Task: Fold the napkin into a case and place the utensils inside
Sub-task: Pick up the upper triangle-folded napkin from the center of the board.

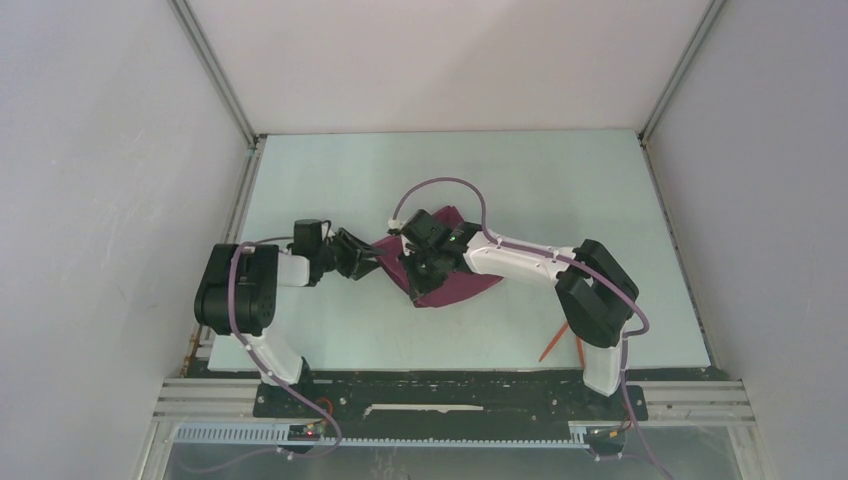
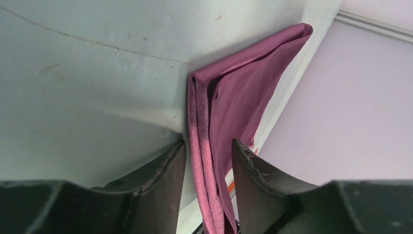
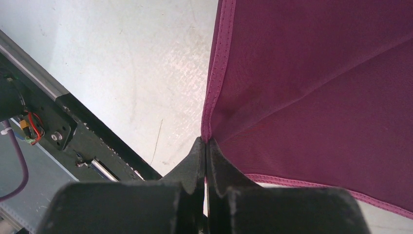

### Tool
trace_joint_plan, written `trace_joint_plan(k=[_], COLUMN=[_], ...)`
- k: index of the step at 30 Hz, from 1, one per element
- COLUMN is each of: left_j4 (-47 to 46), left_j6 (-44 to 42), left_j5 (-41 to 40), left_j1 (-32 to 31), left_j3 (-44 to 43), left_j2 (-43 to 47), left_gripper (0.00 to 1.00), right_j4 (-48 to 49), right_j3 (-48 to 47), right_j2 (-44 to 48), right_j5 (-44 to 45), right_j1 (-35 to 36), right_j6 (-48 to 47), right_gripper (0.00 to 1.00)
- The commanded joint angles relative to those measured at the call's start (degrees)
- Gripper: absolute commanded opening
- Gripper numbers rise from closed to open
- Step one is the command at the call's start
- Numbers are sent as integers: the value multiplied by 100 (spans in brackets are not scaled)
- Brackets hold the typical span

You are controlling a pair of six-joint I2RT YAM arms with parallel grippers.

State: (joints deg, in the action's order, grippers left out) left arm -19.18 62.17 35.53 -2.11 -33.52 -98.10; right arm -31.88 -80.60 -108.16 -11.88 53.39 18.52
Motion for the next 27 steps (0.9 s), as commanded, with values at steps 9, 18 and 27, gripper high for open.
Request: trace_joint_plan(k=[9, 18, 27], left_j4=[-144, -57, 1645], left_j6=[14, -11, -759], left_j5=[-319, -344, -424], left_j1=[-13, -18, 503], left_j3=[-285, -513, -903], left_j2=[-248, -208, 1013], left_gripper=[43, 22, 0], right_j4=[198, 246, 395], right_j3=[125, 127, -119], right_j2=[357, 362, 477], right_j5=[-78, -86, -174], right_j1=[-20, -7, 524], right_j6=[-9, -33, 34], right_gripper=[0, 0, 0])
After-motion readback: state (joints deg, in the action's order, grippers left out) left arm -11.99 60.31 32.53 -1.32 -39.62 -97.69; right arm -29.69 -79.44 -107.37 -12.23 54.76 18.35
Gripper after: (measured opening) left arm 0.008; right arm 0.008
